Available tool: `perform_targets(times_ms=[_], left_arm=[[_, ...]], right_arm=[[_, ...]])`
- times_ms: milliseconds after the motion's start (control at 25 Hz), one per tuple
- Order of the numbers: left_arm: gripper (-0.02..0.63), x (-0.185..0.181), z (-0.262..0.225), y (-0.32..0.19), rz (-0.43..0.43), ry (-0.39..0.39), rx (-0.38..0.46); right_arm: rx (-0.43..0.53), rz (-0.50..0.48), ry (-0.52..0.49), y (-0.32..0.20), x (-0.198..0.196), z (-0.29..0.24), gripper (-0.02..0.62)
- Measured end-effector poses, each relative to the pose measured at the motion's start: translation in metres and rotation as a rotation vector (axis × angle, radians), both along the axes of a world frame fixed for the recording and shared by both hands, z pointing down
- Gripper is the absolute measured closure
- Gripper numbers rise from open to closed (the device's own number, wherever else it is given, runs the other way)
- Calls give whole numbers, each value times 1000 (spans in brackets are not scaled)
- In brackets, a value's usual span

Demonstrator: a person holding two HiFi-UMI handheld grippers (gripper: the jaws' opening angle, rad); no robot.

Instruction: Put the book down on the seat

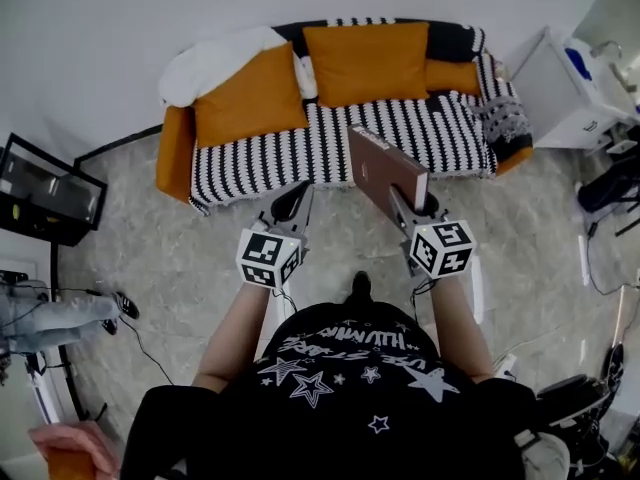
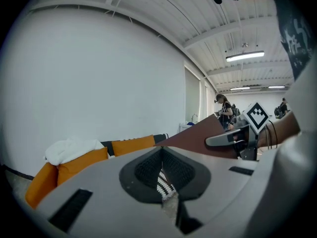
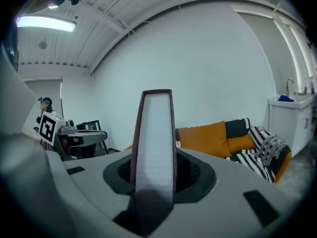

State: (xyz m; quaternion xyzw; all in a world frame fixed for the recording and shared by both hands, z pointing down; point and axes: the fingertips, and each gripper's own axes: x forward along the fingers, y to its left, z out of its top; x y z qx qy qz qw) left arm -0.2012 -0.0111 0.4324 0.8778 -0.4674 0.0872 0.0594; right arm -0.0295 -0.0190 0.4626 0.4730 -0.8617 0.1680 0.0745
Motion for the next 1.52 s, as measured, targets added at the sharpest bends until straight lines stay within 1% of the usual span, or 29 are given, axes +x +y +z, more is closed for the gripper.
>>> perform_targets(times_ms=[280,480,680,880,1040,1280,1360,1520], left_arm=[[597,43,7,-34,30,-22,-14],[597,71,11,-53,38,-17,-25],[597,81,12,-66,56,-41,-30],[597,78,30,-87,74,-41,-68],[597,84,39,-122,110,-25,-96],[597,101,41,-187,167,4,-98],[597,105,44,-204,185,19,-104],[597,107,44,-241,212,24,-98]], right_arm=[[-7,12,-25,-25,34,6,440],[-21,19,-30,-35,59,14,440],[-40,45,-50,-50,74,20,440],[-82,76,-49,-69,77,37,440],[-106,115,-36,-95,83,41,440],[-114,182,-19,-148,99,35,440],[-120,194,-12,-163,101,36,440],[-125,211,-2,-201,99,37,440]])
